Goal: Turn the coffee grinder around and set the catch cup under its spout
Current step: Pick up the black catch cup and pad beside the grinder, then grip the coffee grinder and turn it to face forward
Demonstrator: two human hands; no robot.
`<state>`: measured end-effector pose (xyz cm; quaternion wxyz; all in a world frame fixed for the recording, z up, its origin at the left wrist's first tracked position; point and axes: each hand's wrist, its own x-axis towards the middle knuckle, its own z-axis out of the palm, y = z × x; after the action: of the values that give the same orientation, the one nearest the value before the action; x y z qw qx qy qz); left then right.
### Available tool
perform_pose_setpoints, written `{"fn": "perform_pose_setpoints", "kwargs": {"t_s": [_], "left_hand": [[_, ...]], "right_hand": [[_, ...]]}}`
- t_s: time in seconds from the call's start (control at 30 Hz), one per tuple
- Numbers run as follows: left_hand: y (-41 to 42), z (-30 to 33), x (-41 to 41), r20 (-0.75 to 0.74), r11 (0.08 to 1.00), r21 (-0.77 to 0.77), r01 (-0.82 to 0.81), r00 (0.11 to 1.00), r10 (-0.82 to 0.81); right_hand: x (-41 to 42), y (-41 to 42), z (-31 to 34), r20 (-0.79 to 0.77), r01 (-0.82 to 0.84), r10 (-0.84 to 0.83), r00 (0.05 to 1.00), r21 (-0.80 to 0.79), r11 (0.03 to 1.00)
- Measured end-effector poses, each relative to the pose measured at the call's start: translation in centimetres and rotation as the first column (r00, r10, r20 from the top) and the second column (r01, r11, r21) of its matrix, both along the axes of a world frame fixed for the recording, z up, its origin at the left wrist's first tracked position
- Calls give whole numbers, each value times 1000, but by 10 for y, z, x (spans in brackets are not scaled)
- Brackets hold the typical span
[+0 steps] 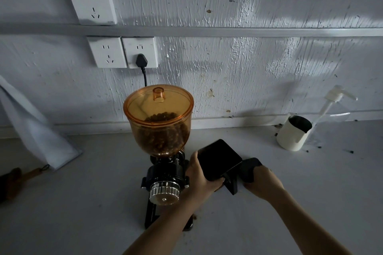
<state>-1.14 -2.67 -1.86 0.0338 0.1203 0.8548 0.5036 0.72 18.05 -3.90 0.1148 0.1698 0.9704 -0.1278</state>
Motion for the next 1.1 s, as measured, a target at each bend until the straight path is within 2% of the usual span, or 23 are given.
{"fn": "perform_pose_setpoints", "kwargs": {"t_s": [0.17, 0.3, 0.33, 0.4, 0.47, 0.5, 0.6, 0.77, 0.87, 1.0, 1.1], "left_hand": [[0, -5, 0, 27, 1000, 20, 11, 1000, -12], [-3, -6, 0, 56, 998, 53, 17, 998, -20], [-4, -6, 1, 71, 998, 67, 21, 997, -26], [-7, -6, 3, 105, 995, 102, 23, 994, -34], [-10, -5, 7, 181, 985, 171, 19, 982, -51], [-11, -4, 9, 244, 975, 221, 13, 967, -68], [-19, 1, 19, 440, 959, 279, -40, 893, -91], [-53, -9, 38, 530, 860, 506, -69, 811, -247], [-77, -8, 44, 520, 831, 555, -33, 793, -316], [-104, -2, 50, 470, 850, 524, 52, 815, -339], [-120, 1, 50, 448, 860, 505, 74, 829, -335]], "right_hand": [[2, -4, 11, 85, -59, 57, 995, 25, 998], [1, -8, 20, -6, -94, 94, 996, -12, 995], [1, -10, 23, -56, -111, 109, 992, -39, 993], [0, -17, 28, -153, -108, 79, 985, -194, 975], [-1, -22, 34, -177, -84, 25, 984, -335, 939], [-1, -23, 39, -184, -86, 20, 983, -357, 930], [-1, -28, 59, -249, -157, 74, 966, -330, 931], [12, -48, 102, -239, -257, 197, 951, -254, 932], [22, -66, 118, -236, -280, 223, 946, -250, 927], [30, -89, 123, -205, -319, 273, 940, -240, 917], [35, -103, 123, -204, -305, 253, 946, -291, 907]]}}
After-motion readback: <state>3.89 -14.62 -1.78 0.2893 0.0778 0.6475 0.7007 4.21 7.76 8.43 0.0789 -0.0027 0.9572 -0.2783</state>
